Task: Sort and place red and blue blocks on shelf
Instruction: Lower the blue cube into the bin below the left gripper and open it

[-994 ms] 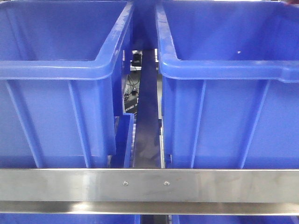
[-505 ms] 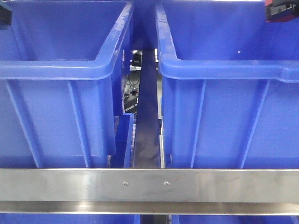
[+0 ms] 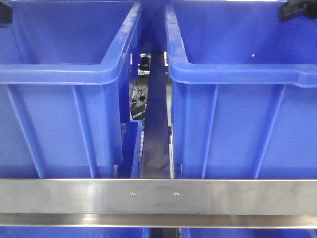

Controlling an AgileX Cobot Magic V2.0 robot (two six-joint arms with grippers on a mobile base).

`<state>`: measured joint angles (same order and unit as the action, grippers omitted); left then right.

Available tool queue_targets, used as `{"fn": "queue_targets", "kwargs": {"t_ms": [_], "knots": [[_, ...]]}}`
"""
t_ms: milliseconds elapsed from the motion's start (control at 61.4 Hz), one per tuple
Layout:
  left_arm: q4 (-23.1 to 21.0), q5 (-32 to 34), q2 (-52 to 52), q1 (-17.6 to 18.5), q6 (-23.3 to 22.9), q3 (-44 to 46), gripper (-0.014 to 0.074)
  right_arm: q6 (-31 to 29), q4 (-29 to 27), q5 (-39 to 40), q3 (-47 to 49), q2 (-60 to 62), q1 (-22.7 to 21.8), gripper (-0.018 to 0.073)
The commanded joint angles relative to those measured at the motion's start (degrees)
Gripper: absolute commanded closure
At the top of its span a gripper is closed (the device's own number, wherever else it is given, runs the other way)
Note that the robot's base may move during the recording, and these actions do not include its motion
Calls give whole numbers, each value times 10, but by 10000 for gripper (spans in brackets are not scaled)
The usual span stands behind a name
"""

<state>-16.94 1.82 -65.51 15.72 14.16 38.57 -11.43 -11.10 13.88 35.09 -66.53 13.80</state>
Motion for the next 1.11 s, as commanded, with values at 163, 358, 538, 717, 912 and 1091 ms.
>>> {"fn": "queue_targets", "kwargs": {"t_ms": [163,358,538,717,912,1091], "knots": [[-13,37,9,4,-1,20,-50,-5,0,43,21,12,1,1],[-13,33,9,4,-1,20,-38,-5,0,43,21,14,1,1],[-13,33,29,2,-1,20,54,-5,0,43,21,42,1,3],[-13,33,78,-9,-1,20,242,-5,0,43,21,93,1,16],[-13,33,138,-32,-1,20,480,-5,-2,43,21,159,1,315],[-13,27,175,-49,-1,20,475,-5,-6,40,21,191,-5,486]]}}
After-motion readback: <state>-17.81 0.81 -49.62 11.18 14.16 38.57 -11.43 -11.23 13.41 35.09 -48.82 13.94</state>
